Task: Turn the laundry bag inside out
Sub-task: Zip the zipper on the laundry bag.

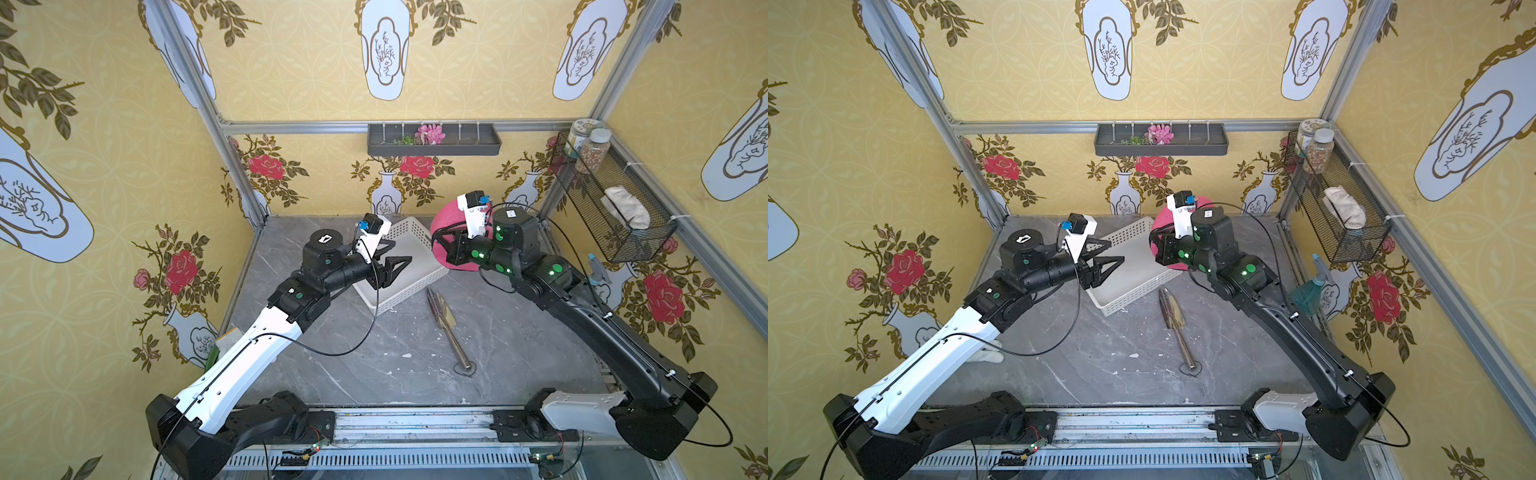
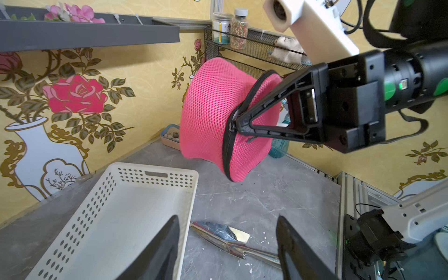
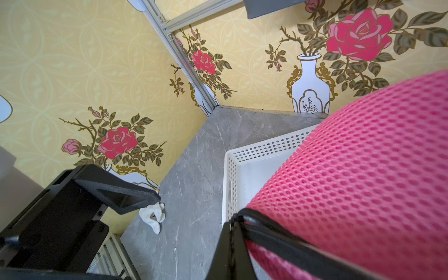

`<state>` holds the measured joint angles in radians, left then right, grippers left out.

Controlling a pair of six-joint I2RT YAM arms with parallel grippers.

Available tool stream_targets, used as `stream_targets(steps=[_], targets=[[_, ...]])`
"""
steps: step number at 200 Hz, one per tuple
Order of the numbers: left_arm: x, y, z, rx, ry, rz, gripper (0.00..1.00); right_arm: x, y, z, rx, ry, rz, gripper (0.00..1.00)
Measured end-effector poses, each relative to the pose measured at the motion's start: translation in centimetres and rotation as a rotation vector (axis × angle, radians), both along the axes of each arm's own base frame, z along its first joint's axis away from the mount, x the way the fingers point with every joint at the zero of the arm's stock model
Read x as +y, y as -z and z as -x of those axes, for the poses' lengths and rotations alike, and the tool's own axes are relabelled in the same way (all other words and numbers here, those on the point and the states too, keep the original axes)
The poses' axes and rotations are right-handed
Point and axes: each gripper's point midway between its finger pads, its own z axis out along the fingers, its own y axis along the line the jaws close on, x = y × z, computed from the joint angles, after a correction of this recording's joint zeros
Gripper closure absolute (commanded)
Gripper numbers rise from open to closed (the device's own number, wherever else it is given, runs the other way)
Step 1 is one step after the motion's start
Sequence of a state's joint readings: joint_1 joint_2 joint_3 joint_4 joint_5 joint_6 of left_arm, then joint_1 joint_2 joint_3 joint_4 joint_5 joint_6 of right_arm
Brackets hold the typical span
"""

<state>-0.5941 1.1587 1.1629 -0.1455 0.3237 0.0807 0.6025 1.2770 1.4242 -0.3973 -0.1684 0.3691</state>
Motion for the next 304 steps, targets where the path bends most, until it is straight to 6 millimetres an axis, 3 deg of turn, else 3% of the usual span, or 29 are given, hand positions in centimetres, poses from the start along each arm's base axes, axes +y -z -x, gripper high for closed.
stream_targets(steps=[31, 89, 137, 206, 218, 246, 304], targets=[[-0.8, 0.4, 0.2, 0.015, 0.053, -0.005, 0.36, 1.8, 0.1, 0.6, -0.006, -0.058, 0.02, 1.0], [-0.3, 2.0, 0.0, 0.037, 0.058, -0.032, 0.61, 3.9, 0.2, 2.2, -0.021, -0.137, 0.04, 1.0], [-0.7, 2.1, 0.3, 0.045, 0.087, -0.025, 0.57, 4.9, -0.7, 3.2, -0.042, -0.184, 0.024, 1.0], [-1.0, 1.5, 0.2, 0.045, 0.102, -0.017, 1.0, 5.2, -0.9, 3.5, -0.061, -0.202, 0.031, 1.0], [-1.0, 1.4, 0.2, 0.041, 0.103, -0.018, 1.0, 5.1, -1.1, 3.6, -0.065, -0.198, 0.03, 1.0], [-0.9, 1.0, 0.3, 0.022, 0.103, -0.015, 1.0, 3.6, -1.0, 3.0, -0.062, -0.142, 0.028, 1.0], [0.0, -0.9, 1.7, -0.063, 0.1, 0.053, 1.0, -3.4, 1.1, -0.2, 0.057, 0.102, -0.041, 1.0]])
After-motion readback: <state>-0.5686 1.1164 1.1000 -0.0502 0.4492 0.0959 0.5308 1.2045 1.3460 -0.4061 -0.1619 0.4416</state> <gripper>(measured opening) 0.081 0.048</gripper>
